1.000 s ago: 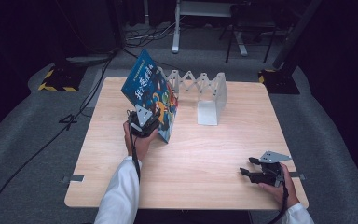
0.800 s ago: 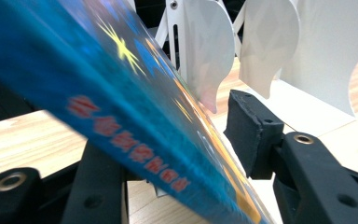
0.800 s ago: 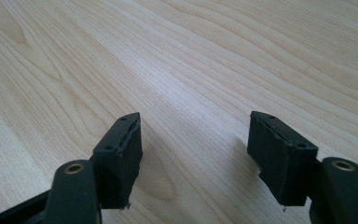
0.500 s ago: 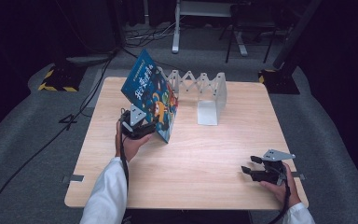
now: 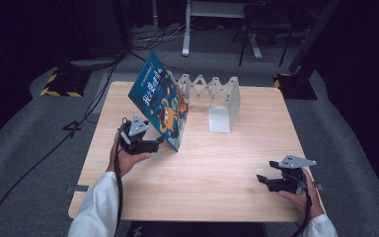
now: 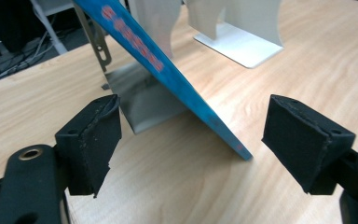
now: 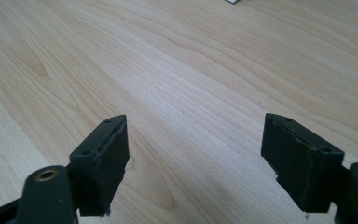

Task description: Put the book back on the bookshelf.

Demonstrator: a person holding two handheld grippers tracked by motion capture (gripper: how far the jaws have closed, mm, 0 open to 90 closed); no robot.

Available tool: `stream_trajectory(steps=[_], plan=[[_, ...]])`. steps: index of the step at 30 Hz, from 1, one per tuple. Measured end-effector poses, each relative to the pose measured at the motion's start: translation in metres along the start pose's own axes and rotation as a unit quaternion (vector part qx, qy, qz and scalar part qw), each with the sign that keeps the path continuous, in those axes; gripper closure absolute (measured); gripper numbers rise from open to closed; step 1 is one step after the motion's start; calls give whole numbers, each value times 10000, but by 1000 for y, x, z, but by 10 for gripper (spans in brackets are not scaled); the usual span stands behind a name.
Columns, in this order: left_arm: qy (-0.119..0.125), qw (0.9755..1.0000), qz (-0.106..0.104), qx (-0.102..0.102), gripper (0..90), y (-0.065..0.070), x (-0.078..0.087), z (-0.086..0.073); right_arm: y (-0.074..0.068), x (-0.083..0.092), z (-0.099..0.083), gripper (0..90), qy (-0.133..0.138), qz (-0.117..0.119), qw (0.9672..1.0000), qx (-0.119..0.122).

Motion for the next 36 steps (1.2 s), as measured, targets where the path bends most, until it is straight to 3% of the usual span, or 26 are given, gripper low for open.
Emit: stream_trajectory(steps=[3, 5, 14, 21, 28, 32, 36], plan=[[-100, 9999, -11, -67, 174, 2, 5, -5, 0, 2, 2, 217, 13, -30, 10000, 49], [-221, 9997, -67, -104, 175, 5, 12, -14, -4, 6, 4, 180, 59, 98, 9999, 113], [-683, 9968, -33, -414, 185, 14, 29, -41, -1, 9, 7, 182, 55, -189, 9996, 176], [-843, 9947, 97, -580, 182, 18, 44, -58, 0, 9, 3, 199, 17, -355, 9990, 272], [-972, 9936, 97, -572, 174, 24, 57, -74, -2, 16, 4, 194, 62, -392, 9983, 429], [-1237, 9902, 76, -644, 171, 28, 63, -93, 1, 18, -5, 194, -60, -515, 9973, 513], [-1297, 9900, -3, -547, 170, 32, 69, -109, 4, 19, -12, 194, -146, -582, 9966, 557]])
Point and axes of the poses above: each handheld gripper's, and its own axes: x roughly backward along the jaws, z roughly out of its top, y roughly to its right, the point moved 10 cm from there along -x, roughly forward along the jaws, and after that the axes turned 9 degrees about -z, right-handed, at the moved point
